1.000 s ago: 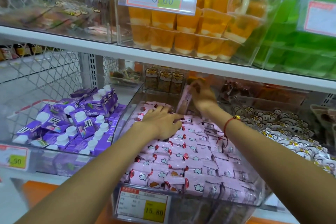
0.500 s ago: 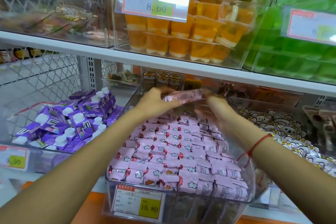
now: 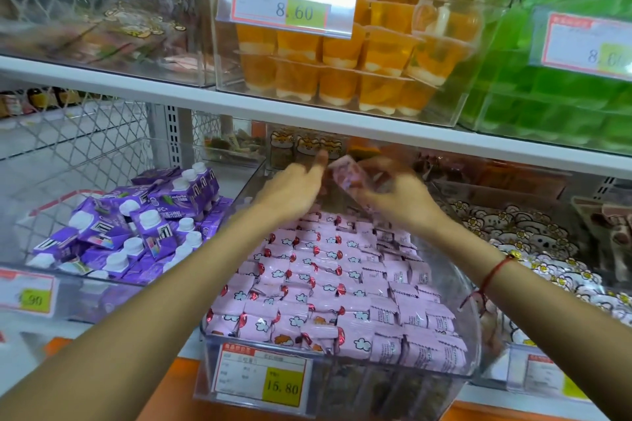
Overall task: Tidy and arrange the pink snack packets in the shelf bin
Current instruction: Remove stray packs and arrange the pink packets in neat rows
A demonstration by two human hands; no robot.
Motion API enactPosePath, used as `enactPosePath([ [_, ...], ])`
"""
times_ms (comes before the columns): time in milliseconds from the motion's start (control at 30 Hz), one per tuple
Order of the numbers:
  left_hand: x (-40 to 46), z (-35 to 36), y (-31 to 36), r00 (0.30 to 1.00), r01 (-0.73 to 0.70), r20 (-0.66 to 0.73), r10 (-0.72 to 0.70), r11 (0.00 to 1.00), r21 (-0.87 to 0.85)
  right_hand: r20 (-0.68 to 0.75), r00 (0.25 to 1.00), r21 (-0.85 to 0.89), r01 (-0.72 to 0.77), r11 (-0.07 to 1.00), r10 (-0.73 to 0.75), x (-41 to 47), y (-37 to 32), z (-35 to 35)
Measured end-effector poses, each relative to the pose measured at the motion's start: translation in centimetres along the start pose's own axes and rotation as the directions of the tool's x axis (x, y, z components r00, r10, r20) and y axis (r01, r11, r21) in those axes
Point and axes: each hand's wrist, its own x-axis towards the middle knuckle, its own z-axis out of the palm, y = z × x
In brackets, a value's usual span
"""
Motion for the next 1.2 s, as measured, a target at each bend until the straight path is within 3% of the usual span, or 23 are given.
enactPosePath([
  [33,-0.1,0.1,-0.4,0.997,-0.073,0.014,0.072,0.987,0.142,-0.062,0.996,0.09,-0.056,0.994,0.062,0.4,0.3,0.0],
  [100,-0.4,0.4,-1.4,0.974,-0.202,0.179,0.141,0.897,0.394,-0.132,0.979,0.202,-0.125,0.971,0.153,1.4,0.8,0.4],
  [200,-0.5,0.7,-2.5,0.946,-0.25,0.319,0.063,0.768,0.59,-0.165,0.962,0.189,-0.186,0.964,0.218,2.5,1.5,1.6],
  [333,-0.4,0.7,-3.0,0.937,-0.229,0.349,0.006,0.764,0.603,-0.098,0.962,0.036,-0.254,0.967,0.256,3.4,2.8,3.4],
  [567,-0.3,0.7,-2.8,0.929,-0.228,0.37,-0.013,0.766,0.601,0.108,0.976,-0.201,-0.166,0.965,0.19,3.8,3.3,5.2],
  [733,-0.4,0.7,-2.7,0.928,-0.235,0.373,-0.008,0.764,0.601,0.118,0.968,-0.238,-0.19,0.953,0.222,3.9,3.6,6.2],
  [867,-0.4,0.7,-2.6,0.925,-0.244,0.38,-0.005,0.759,0.604,0.214,0.955,-0.441,-0.092,0.893,0.204,4.3,3.7,6.0],
  [1000,-0.3,0.8,-2.7,0.932,-0.248,0.361,0.023,0.767,0.591,0.367,0.903,-0.512,-0.005,0.859,0.224,5.0,2.7,4.7],
  [1200,-0.6,0.4,-2.4,0.941,-0.266,0.33,0.07,0.757,0.597,0.347,0.933,-0.511,0.102,0.854,0.096,1.9,0.3,1.2],
])
